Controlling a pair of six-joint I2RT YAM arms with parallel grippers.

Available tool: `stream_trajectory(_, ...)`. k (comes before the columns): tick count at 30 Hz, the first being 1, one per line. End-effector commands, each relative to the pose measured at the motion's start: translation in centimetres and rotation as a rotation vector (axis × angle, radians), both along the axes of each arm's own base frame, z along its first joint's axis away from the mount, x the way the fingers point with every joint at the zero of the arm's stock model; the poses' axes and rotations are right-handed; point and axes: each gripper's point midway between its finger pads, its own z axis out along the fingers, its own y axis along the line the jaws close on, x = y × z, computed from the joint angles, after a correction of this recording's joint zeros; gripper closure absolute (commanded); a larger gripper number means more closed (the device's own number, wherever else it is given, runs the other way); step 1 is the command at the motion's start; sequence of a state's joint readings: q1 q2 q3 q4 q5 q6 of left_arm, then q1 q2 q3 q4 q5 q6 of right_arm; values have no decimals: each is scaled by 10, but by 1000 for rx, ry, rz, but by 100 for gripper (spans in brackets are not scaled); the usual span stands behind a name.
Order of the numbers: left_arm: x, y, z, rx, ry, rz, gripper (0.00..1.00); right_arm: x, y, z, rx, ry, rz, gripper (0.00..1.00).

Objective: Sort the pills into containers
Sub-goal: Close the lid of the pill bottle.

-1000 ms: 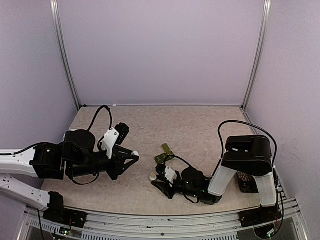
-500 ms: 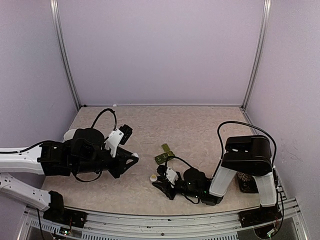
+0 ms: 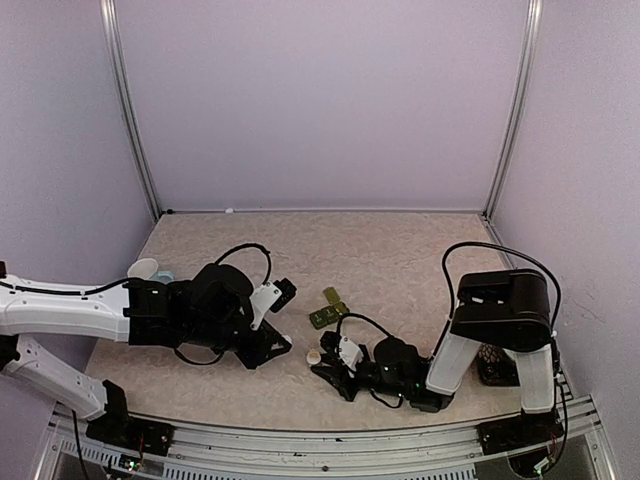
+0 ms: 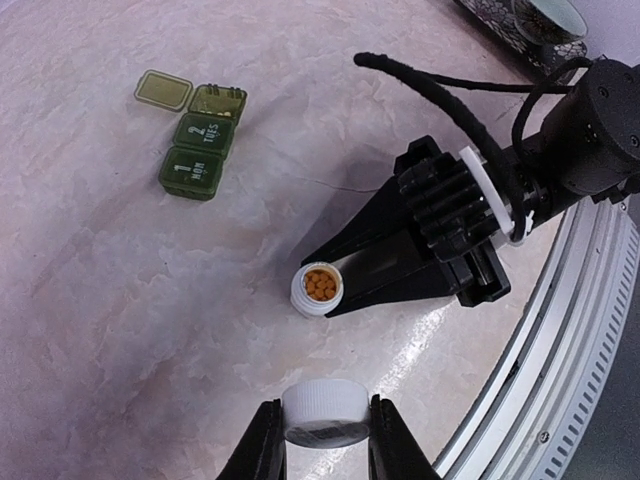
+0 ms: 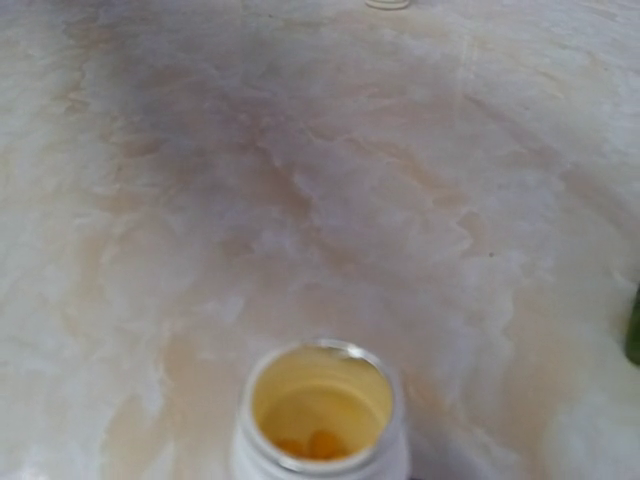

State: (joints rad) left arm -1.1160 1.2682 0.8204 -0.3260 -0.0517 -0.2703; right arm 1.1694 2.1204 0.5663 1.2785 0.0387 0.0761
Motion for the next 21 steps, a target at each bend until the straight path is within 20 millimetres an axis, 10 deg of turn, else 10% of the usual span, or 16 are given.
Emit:
stream_trajectory(1, -1, -18, 6, -22, 29, -77, 77, -9, 0, 4, -17, -29, 12, 75)
stream_trajectory(21, 5, -48, -38, 67, 146, -142, 80, -21, 4, 13, -18, -86, 29, 74)
